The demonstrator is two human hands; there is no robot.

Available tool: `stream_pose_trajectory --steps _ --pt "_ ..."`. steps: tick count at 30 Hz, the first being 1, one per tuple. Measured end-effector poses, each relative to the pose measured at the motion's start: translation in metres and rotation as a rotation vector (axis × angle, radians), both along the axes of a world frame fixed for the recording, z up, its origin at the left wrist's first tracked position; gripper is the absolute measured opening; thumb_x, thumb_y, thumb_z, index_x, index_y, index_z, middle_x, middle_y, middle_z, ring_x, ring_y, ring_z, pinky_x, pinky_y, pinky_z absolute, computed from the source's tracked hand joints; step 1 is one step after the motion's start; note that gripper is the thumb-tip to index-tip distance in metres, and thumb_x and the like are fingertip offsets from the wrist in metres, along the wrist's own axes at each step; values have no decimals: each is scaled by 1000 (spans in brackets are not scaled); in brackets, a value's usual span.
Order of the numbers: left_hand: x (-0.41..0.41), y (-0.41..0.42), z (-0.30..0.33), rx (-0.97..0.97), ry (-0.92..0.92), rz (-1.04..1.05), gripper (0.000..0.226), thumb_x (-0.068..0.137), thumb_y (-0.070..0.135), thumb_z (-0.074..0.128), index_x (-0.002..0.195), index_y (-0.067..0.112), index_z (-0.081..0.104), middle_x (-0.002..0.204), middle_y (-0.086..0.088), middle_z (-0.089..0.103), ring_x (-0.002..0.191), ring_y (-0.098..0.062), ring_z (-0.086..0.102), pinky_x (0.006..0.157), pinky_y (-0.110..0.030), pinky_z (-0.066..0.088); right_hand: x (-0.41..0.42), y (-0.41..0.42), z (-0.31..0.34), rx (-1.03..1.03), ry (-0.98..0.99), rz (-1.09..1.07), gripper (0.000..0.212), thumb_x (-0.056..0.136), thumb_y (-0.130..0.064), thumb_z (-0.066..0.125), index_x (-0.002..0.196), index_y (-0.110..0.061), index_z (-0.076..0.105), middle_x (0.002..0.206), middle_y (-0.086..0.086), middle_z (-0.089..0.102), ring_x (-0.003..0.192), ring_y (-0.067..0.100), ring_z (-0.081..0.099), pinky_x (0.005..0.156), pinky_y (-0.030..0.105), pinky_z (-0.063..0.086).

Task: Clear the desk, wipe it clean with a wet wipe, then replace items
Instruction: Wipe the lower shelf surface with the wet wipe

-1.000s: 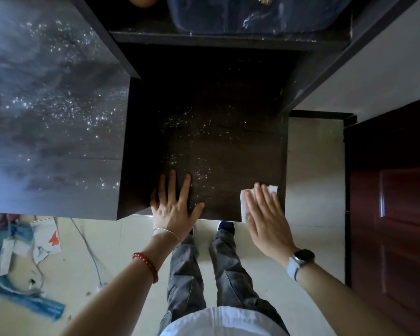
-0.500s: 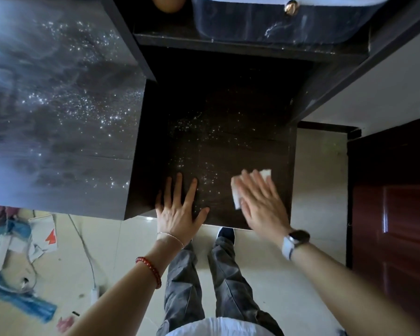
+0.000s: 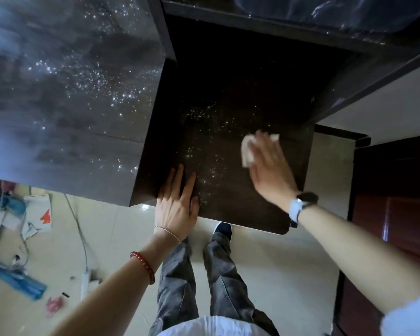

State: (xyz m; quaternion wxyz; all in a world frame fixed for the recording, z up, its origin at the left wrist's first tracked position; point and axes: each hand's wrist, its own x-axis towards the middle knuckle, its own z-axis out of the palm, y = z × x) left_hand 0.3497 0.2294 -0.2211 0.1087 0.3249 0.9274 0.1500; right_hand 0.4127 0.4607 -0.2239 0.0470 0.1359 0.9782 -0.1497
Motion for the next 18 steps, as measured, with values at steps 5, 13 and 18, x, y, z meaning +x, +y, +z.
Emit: stream_pose_trajectory --steps 5,13,18 --pt "-2 14 6 19 -7 25 53 77 28 39 127 10 42 137 -25 42 128 -31 24 97 -55 35 -35 3 -1 10 -10 -392 57 91 -28 25 137 5 30 146 26 26 137 44 16 115 46 5" --pt "-40 44 9 23 -8 52 56 83 31 33 131 5 42 141 -26 36 128 -44 35 103 -48 20 -41 24 1 61 -58 -96 56 94 -36 14 145 -14 13 155 11 8 142 31 -3 114 39 -7" --pt "-39 47 -2 -64 25 18 53 83 37 36 128 10 45 137 -23 43 128 -36 31 96 -55 38 -100 19 2 -69 -47 -526 50 97 -29 16 145 -14 17 155 10 6 141 33 0 114 51 -3"
